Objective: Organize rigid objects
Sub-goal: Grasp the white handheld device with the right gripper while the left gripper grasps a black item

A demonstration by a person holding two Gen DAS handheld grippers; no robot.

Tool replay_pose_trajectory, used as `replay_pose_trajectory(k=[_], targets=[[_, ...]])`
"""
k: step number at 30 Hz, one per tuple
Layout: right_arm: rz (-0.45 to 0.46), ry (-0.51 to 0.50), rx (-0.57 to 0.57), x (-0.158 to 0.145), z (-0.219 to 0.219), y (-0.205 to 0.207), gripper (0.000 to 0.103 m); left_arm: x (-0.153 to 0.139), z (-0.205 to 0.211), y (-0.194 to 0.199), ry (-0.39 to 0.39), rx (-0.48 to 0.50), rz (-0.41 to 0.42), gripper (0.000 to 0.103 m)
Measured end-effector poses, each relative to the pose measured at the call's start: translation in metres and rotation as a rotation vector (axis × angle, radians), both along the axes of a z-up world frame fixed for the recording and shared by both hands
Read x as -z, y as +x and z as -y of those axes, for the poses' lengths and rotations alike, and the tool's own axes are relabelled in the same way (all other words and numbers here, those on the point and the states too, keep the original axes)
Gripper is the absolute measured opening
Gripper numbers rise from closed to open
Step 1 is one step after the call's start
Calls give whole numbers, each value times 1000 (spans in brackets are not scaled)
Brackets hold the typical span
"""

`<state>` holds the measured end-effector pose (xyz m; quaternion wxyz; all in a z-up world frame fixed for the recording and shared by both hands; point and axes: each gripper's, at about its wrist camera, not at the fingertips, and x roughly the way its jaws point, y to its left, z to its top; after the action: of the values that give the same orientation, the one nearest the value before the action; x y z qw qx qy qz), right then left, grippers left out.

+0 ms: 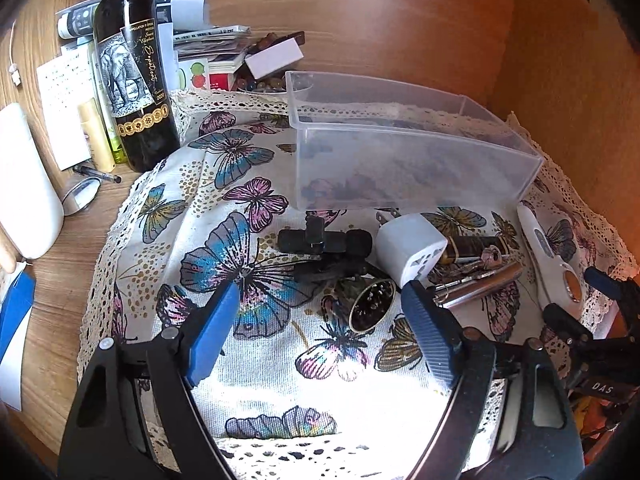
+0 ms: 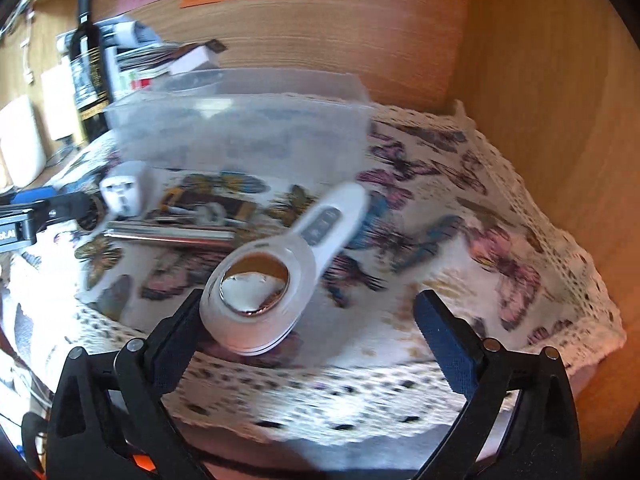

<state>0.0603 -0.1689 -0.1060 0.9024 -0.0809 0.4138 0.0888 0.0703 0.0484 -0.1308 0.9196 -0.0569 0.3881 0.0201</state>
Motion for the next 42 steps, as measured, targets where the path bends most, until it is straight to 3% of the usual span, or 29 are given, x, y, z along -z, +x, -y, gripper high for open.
replay_pose_trajectory(k=[2, 5, 10, 13, 15, 17, 19, 23, 31, 42], targets=[[-9, 28, 45, -4, 9, 6, 89, 2, 1, 3, -5, -6, -9, 78], [-34, 99, 46, -6, 15, 12, 87, 5, 4, 8, -11, -6, -24, 75], [-21, 46, 34, 2, -2, 15, 80, 11, 4, 14, -34, -22, -46, 66], [-1, 33, 59, 3, -5, 16, 68, 10, 5, 13, -38, -24, -35, 63], [5, 36, 62, 3, -5, 18, 61, 11, 7, 13, -45, -14, -36, 55], [15, 18, 64, 2, -4, 17, 46, 11, 10, 11, -31, -6, -32, 45], [24, 5, 62, 0, -1, 14, 40, 11, 12, 9, -23, -6, -27, 35], [25, 41, 42, -7, 9, 7, 40, 10, 10, 3, -27, 1, -18, 26], [105, 50, 49, -36, 17, -5, 39, -1, 10, -14, -21, 18, 24, 25], [233, 42, 92, -81, 32, 2, 38, -48, 6, -26, -13, 23, 166, 25]])
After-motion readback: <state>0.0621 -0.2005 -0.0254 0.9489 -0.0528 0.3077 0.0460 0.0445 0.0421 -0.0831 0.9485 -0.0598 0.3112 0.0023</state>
